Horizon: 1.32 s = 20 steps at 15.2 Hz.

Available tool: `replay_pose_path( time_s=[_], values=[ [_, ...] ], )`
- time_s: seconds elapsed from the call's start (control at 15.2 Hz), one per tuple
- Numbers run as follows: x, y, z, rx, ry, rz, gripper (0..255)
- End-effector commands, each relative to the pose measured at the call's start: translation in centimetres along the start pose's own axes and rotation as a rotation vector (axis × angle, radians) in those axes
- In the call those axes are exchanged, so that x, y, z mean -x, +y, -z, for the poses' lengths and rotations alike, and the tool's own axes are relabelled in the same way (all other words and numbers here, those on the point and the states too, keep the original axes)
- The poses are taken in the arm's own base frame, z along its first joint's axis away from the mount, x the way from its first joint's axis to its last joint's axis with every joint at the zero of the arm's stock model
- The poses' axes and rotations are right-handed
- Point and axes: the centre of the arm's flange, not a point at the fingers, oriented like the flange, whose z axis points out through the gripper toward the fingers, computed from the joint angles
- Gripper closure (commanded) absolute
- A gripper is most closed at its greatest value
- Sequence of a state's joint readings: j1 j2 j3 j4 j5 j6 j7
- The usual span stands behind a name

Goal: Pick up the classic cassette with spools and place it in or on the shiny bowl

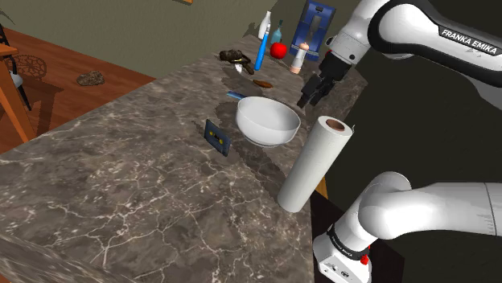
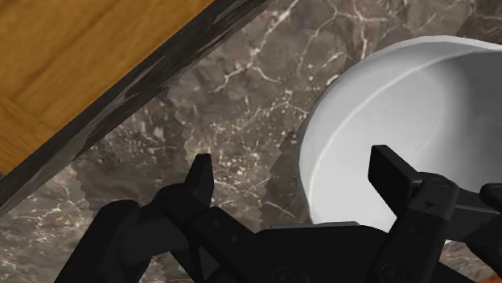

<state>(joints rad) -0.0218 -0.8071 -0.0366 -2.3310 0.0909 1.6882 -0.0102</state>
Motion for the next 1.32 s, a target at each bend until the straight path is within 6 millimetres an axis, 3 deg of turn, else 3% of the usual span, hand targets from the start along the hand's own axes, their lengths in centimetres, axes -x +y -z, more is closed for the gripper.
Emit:
replay_pose_path(
  time_s=[0.0,1.25],
  values=[
    [0.0,0.0,0.0,0.000,0.000,0.000,0],
    [-7.5,-25.1,-6.9,0.097,-0.134,0.015,0]
  ],
)
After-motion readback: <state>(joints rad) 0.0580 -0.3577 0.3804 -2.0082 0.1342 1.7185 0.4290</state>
